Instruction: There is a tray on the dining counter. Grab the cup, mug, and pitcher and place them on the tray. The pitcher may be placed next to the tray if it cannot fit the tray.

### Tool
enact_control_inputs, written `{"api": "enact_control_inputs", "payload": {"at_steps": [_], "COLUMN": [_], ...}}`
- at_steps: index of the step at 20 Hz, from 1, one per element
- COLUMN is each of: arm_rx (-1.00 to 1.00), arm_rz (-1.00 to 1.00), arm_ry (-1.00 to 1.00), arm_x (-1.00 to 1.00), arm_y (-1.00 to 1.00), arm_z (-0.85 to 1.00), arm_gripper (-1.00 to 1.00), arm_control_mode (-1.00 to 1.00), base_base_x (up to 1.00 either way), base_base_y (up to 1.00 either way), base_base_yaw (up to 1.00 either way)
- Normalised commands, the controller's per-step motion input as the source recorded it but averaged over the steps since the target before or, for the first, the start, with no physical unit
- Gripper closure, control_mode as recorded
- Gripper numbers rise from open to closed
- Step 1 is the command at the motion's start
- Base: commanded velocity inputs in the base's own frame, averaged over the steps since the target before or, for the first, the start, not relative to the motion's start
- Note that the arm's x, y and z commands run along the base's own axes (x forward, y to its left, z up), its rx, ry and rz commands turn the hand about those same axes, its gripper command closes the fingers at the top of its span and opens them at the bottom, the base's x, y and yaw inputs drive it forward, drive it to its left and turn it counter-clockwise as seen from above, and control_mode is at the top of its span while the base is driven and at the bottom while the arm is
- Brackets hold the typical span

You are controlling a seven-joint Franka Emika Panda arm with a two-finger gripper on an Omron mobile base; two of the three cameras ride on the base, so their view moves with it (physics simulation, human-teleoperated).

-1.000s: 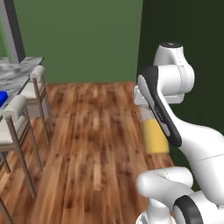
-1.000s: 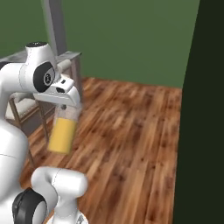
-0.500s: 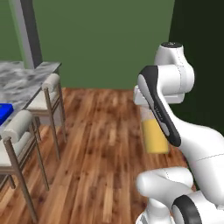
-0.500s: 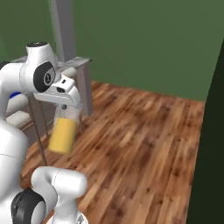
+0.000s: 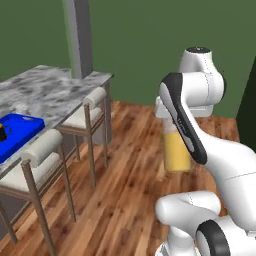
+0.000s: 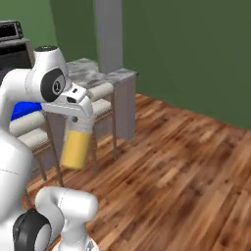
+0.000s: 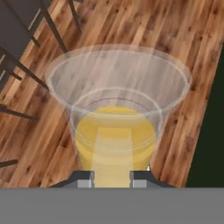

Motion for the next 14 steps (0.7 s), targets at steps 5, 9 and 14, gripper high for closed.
{"api": "enact_control_inputs", "payload": {"at_steps": [5, 9, 14], "arm_rx": [0.0, 0.0, 0.0], "arm_rz": [0.0, 0.0, 0.0], "arm_ry": [0.0, 0.0, 0.0], "arm_x": [0.0, 0.0, 0.0], "arm_y": [0.0, 0.0, 0.0], "arm_z": [0.0, 0.0, 0.0], "arm_gripper": [1.0, 1.0, 1.0], "arm_control_mode": [1.0, 1.0, 1.0], "base_base_x": [0.31, 0.36, 0.56], "base_base_y": [0.0, -0.08, -0.21], "base_base_yaw": [0.6, 0.65, 0.65]}}
